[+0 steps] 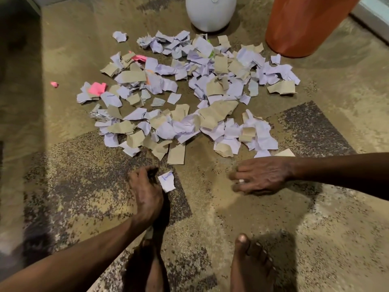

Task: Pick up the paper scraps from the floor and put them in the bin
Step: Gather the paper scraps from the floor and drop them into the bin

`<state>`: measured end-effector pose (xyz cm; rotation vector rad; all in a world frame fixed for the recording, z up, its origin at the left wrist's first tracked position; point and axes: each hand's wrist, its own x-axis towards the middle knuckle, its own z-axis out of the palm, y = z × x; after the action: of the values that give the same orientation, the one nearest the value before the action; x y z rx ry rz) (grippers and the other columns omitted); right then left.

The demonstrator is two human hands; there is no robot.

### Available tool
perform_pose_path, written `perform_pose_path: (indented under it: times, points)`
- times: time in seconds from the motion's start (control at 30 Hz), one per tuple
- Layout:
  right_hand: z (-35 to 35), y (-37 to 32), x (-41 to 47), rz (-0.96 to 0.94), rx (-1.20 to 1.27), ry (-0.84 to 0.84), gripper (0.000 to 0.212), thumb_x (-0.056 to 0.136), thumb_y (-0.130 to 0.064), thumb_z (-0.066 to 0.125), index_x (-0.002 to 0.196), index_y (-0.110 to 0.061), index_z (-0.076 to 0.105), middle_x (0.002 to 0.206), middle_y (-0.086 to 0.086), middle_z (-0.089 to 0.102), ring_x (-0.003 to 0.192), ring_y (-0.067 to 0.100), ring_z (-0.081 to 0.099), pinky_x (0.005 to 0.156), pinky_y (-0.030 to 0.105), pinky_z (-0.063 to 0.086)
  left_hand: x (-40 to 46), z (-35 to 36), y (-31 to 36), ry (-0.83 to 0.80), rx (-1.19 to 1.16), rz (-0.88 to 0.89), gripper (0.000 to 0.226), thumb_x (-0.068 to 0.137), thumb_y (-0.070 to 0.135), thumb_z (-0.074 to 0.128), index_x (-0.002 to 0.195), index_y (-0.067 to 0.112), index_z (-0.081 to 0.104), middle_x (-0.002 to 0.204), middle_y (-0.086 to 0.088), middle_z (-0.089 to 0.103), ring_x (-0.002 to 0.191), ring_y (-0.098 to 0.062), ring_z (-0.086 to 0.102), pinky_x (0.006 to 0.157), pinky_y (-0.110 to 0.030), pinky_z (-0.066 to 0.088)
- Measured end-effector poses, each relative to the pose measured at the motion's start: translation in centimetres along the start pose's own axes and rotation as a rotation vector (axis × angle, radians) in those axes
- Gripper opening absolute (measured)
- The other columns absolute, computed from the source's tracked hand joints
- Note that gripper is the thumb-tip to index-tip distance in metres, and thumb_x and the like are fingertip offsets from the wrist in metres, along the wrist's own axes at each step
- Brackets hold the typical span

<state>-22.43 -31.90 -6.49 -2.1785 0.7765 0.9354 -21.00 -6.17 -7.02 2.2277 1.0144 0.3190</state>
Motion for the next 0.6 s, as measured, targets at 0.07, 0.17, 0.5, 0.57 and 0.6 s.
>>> perform_pose_path:
  times: [0.07,0.17,0.5,0.57,0.6]
  points:
    - [-0.5,0.6,-0.5,-0.117,-0.115,0.009,0.071,0.098,-0.06,0.008,0.145,-0.02,0.044,0.154,0.003,0.04,0.143,0.024,0.031,0.119,0.038,0.016,0.5,0.3,1.3,-0.045,-0.011,0.17,0.052,0.077,-0.023,0.046,0.116,0.009,0.06,0.116,-0.008,0.043,0.105,-0.01,0.039,0.088,-0.025,0.047]
    - [-0.3,2.5,-1.5,-0.267,-0.361,0.011,0.081,0.093,-0.062,-0.004,0.147,-0.022,0.042,0.156,-0.001,0.039,0.144,0.02,0.032,0.12,0.036,0.018,0.0,0.9,1.4,-0.183,0.055,0.458,0.027,0.094,0.007,0.049,0.12,0.014,0.052,0.117,0.0,0.036,0.107,-0.014,0.034,0.089,-0.034,0.042]
    - [-18.9,-14.1,11.9,-1.307,-0.914,0.244,0.097,0.078,-0.086,0.045,0.145,-0.017,0.03,0.14,0.009,0.034,0.092,0.023,0.059,0.066,0.035,0.056,3.7,2.2,-1.6,-0.448,0.396,0.94,0.037,0.098,0.046,0.041,0.125,0.023,0.049,0.12,-0.003,0.043,0.096,-0.01,0.037,0.076,-0.032,0.053]
    - [-19.7,-11.9,13.3,-1.263,-0.886,0.218,0.112,0.067,-0.092,0.051,0.149,-0.022,0.022,0.142,0.006,0.03,0.097,0.025,0.059,0.072,0.034,0.056,5.0,2.8,-1.7,-0.517,0.434,1.032,0.045,0.091,0.048,0.05,0.13,0.025,0.046,0.125,-0.003,0.042,0.099,-0.01,0.04,0.075,-0.027,0.054]
    - [-20.1,-11.1,13.7,-1.242,-0.847,0.177,0.119,0.062,-0.092,0.056,0.152,-0.023,0.018,0.141,0.005,0.029,0.101,0.026,0.057,0.076,0.031,0.052,5.5,3.5,-1.4,-0.517,0.42,1.015,0.051,0.086,0.049,0.055,0.131,0.028,0.044,0.128,-0.002,0.04,0.101,-0.01,0.042,0.076,-0.024,0.053]
